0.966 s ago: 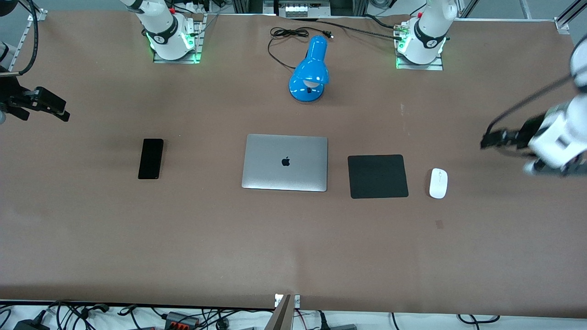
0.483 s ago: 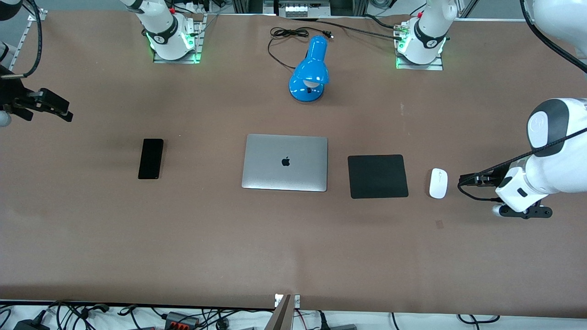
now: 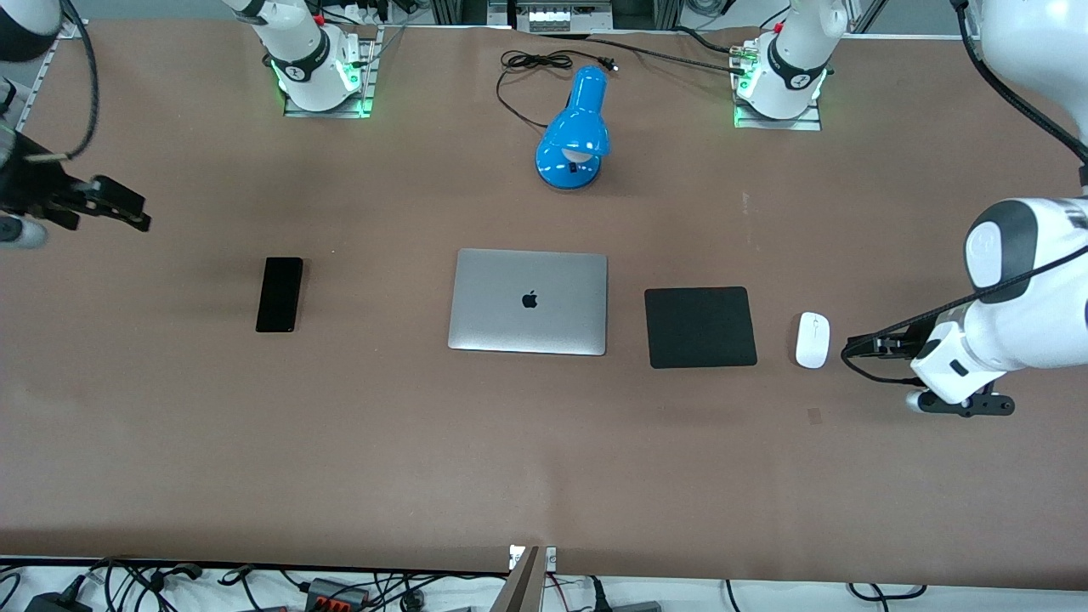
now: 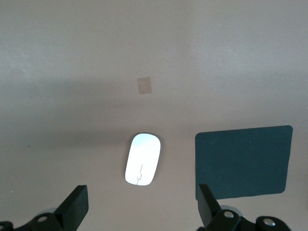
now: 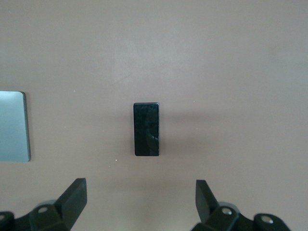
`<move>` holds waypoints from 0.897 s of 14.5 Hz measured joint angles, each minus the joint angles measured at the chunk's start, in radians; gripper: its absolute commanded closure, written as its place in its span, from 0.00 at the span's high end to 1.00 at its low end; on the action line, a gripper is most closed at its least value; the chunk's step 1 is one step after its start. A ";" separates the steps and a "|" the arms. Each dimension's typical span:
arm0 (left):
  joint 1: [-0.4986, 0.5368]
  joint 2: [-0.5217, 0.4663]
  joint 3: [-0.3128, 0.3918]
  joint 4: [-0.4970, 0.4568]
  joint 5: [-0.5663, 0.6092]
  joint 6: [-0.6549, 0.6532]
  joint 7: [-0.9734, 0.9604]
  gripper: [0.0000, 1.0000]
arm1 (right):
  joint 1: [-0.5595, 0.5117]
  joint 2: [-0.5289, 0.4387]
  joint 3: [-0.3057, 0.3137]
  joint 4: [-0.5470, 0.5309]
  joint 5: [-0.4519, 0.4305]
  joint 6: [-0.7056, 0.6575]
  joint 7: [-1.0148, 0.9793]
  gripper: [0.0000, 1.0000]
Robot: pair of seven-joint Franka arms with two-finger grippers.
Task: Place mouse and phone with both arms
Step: 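Reach the right gripper to the black phone while the left gripper reaches the mouse, then grasp the phone with the right gripper while the left gripper grasps the mouse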
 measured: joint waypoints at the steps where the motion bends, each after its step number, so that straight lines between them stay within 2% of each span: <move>1: 0.000 0.010 0.000 0.000 0.000 0.009 0.000 1.00 | 0.001 0.020 0.001 -0.029 0.000 0.038 0.000 1.00; 8: -0.001 0.077 0.000 -0.007 0.001 0.069 0.031 1.00 | 0.002 0.179 0.001 -0.269 0.000 0.388 0.000 1.00; 13: -0.002 0.101 0.000 -0.125 0.011 0.248 0.122 1.00 | -0.001 0.298 -0.001 -0.376 0.000 0.597 0.000 1.00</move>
